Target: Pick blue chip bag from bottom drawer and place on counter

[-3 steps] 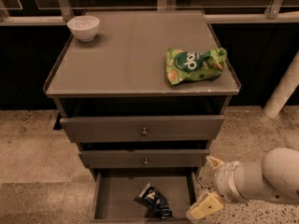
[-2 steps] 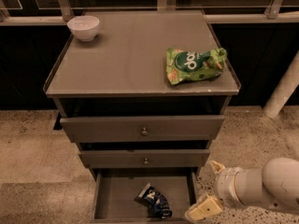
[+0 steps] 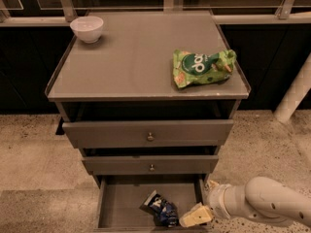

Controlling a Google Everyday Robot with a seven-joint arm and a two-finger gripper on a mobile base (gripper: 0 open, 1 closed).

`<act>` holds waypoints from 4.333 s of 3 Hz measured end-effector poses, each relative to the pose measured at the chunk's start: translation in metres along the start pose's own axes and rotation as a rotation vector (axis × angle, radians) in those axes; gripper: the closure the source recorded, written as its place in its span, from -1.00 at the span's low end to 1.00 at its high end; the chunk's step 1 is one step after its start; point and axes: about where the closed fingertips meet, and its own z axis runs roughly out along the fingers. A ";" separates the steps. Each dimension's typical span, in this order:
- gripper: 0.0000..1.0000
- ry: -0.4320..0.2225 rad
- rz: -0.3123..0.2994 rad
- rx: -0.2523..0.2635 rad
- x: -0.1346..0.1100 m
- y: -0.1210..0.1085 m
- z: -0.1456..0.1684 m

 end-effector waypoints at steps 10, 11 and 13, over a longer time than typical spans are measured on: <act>-1.00 -0.047 0.265 -0.101 0.097 -0.038 0.307; -1.00 -0.023 0.285 -0.097 0.106 -0.039 0.329; -0.64 0.054 0.331 -0.049 0.128 -0.046 0.366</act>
Offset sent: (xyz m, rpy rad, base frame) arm -0.0049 0.0357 -0.1060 0.1400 0.2042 -0.0413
